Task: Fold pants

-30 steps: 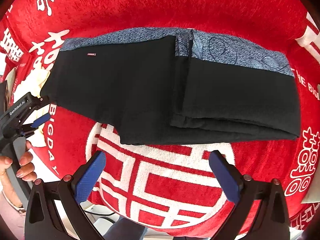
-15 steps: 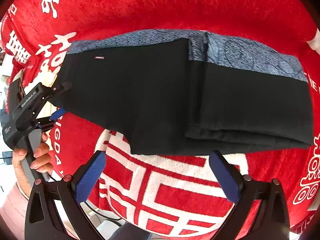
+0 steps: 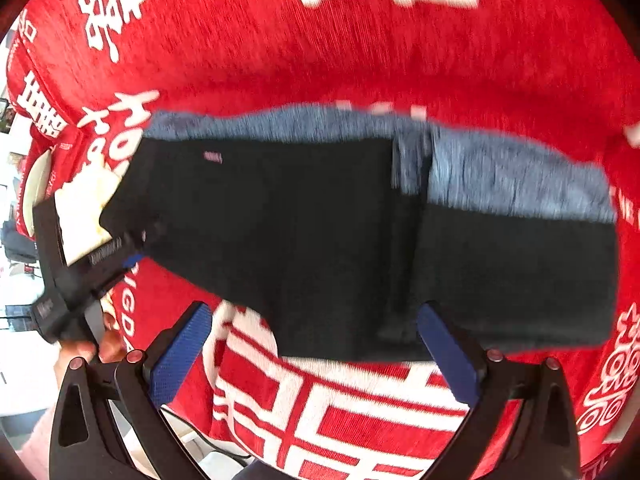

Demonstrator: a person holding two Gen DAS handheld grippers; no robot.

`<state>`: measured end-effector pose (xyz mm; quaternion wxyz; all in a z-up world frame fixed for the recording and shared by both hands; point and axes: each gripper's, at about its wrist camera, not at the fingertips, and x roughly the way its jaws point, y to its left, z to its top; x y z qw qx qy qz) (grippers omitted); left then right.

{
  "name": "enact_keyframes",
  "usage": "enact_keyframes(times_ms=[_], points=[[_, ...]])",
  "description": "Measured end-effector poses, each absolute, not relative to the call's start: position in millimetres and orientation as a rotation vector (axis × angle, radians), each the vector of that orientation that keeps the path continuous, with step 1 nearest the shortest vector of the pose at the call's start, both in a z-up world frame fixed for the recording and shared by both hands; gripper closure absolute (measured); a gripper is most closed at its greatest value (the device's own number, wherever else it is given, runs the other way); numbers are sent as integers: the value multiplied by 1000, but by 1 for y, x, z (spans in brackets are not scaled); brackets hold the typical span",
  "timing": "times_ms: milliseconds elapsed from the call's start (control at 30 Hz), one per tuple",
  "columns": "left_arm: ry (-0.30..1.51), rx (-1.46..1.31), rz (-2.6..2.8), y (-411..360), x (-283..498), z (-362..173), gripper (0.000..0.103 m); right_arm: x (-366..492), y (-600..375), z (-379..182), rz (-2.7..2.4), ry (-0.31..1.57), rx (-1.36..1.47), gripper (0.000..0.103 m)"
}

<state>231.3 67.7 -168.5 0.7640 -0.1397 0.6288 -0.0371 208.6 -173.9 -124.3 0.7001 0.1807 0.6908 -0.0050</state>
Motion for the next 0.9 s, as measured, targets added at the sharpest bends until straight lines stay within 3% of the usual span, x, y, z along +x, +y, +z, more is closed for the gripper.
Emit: enact_keyframes(times_ms=[367,467,733,900], points=[[1255,109,-85,13,217,-143,78,353,-87,-117,258,1722,299,0],[1244,158,-88,10,219,-140,78,384,-25,-128,381,1803,116,0],[1248,190,-79,7,218,-140,78,407,85,-153,554,1931,-195,0],[1237,211,-72,2,217,-140,78,400,109,-190,551,2107,-351,0]])
